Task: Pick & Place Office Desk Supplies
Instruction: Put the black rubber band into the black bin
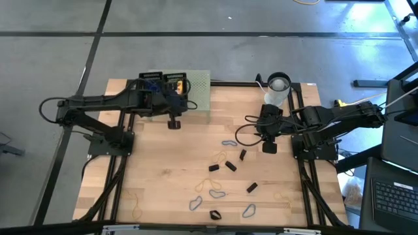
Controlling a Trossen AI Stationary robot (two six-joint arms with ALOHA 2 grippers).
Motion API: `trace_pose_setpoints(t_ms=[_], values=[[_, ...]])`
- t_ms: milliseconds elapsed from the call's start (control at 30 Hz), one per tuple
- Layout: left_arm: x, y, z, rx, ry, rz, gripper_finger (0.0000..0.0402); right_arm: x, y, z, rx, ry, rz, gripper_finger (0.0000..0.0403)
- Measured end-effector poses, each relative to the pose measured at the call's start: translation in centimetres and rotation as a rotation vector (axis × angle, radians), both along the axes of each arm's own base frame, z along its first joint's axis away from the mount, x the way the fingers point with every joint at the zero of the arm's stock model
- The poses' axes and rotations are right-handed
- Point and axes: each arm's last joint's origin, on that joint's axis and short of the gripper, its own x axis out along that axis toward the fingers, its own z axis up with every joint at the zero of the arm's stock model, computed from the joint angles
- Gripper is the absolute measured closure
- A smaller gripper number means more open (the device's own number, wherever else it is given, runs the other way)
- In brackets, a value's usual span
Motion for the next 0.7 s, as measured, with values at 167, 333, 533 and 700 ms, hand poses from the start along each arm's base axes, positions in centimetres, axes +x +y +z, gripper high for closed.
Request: trace_pose_setpoints(t_ms=[167,333,533,700], values=[[0.3,-1.2,0.0,-0.06,-0.01,-0.096,0.0327,0.0,0.0,0.0,0.0,0.0,0.0,0.0263],[0.4,-2.0,-0.1,-0.103,-0.012,-0.161,0.0327,0.0,0.0,0.0,0.0,0.0,0.0,0.0263],[0.4,-2.1,-0.1,-0.103,-0.011,-0.165,0.0327,0.0,0.0,0.0,-0.001,0.0,0.0,0.0263],[0.4,-2.2,-0.2,-0.144,-0.013,-0.202,0.0327,0.0,0.0,0.0,-0.001,0.0,-0.001,0.0263]])
